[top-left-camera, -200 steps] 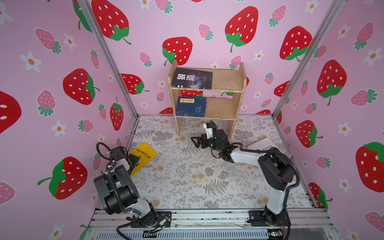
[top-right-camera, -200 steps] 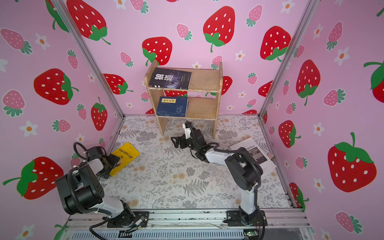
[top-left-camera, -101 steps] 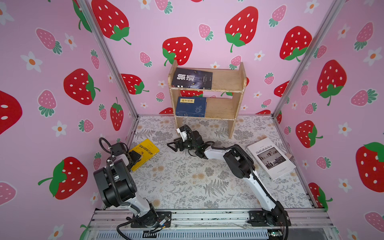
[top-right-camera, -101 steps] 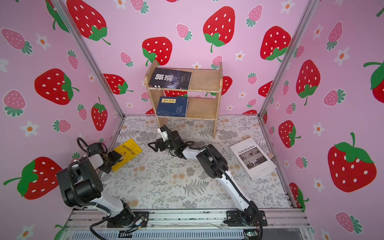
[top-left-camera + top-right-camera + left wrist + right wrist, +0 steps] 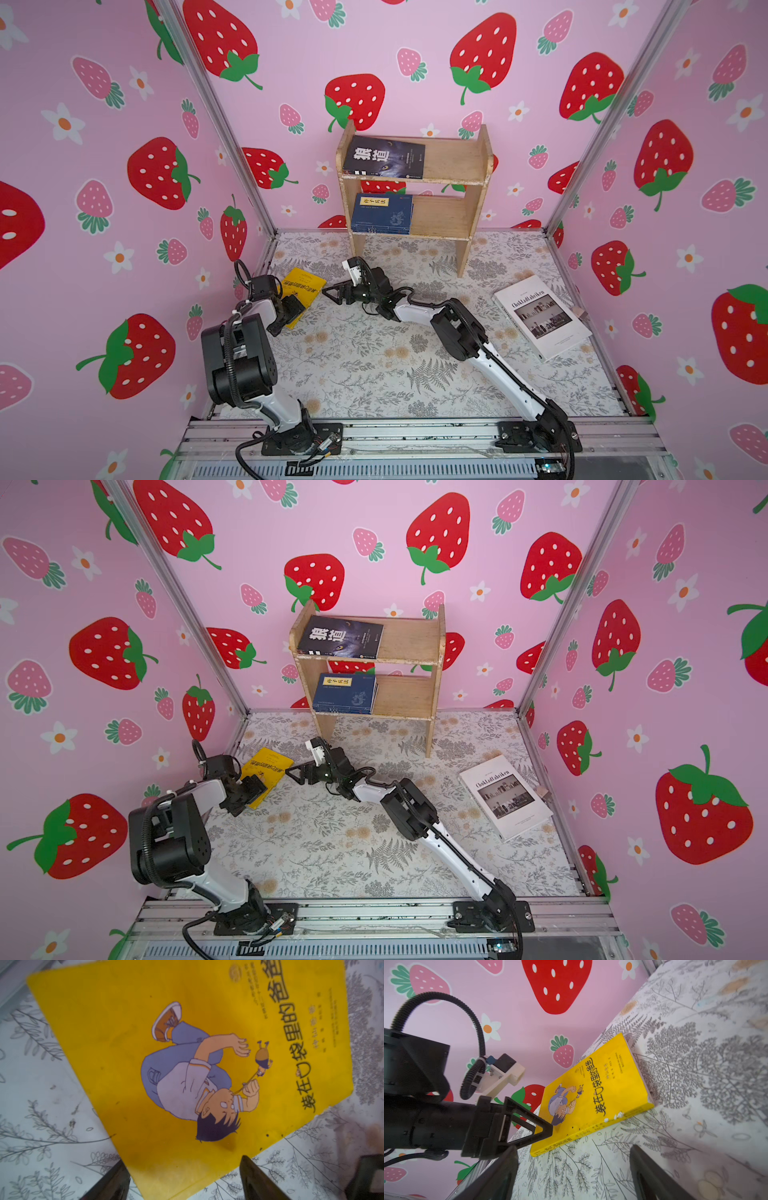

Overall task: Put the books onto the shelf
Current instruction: 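Push the yellow book with the left gripper toward the table center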

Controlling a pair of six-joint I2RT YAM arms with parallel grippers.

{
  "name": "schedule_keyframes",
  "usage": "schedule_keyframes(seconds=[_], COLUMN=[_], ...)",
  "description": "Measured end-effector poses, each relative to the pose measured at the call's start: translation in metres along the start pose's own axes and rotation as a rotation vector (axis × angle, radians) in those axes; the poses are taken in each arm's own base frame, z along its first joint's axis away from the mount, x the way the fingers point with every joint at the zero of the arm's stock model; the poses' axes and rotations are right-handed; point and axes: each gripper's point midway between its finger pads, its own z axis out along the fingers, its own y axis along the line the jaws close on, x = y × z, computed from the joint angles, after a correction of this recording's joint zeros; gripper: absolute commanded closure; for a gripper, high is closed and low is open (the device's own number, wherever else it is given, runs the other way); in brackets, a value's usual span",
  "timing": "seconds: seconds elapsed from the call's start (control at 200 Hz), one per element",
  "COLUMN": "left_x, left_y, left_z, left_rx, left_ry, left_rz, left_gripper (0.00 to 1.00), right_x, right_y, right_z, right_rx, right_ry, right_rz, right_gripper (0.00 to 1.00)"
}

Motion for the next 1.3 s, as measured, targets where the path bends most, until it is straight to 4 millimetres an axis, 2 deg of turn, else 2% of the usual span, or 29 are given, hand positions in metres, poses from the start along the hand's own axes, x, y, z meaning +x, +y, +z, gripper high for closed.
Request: schedule_keyframes(seconds=[0.135,0.225,0.37,0.48,0.545,0.65,0.83,0.935,1.035,1.19,1.301], left_x=[0.003,-0.008,-0.061,-0.101,-0.119,-0.141,-0.164,-0.170,-0.172,-0.166,-0.157], left_y=[-0.019,-0.042,-0.074,-0.090,-0.096,-0.099,-0.083,-0.072,-0.067,-0.071,-0.077], left_z=[-0.011,-0.030,-0.064,-0.071,-0.064,-0.042,0.002,0.022,0.036,0.057,0.065], left_rx=[-0.058,-0.043,-0.008,-0.006,-0.014,-0.039,-0.076,-0.094,-0.084,-0.056,-0.029], left_ry=[0.006,-0.038,-0.169,-0.231,-0.235,-0.217,-0.164,-0.138,-0.114,-0.064,-0.029], left_rz=[0.085,0.137,0.156,0.152,0.145,0.122,0.015,-0.044,-0.099,-0.137,-0.145], left_gripper=[0.13,0.09,0.07,0.06,0.06,0.06,0.06,0.06,0.06,0.06,0.06], right_x=[0.002,0.006,0.012,0.020,0.023,0.023,-0.004,-0.021,-0.033,-0.040,-0.044], right_y=[-0.001,0.000,0.001,0.004,0.006,0.015,0.049,0.071,0.082,0.086,0.085], right_z=[-0.004,-0.012,-0.031,-0.050,-0.063,-0.085,-0.124,-0.148,-0.166,-0.187,-0.198], right_rx=[0.023,0.054,0.108,0.153,0.184,0.227,0.255,0.274,0.304,0.368,0.416], right_ry=[0.004,0.018,0.038,0.056,0.067,0.074,0.033,-0.003,-0.033,-0.057,-0.068], right_rz=[0.000,0.001,0.016,0.024,0.020,0.000,-0.066,-0.110,-0.136,-0.161,-0.181], right_gripper=[0.14,0.13,0.10,0.09,0.07,0.07,0.06,0.05,0.05,0.04,0.03])
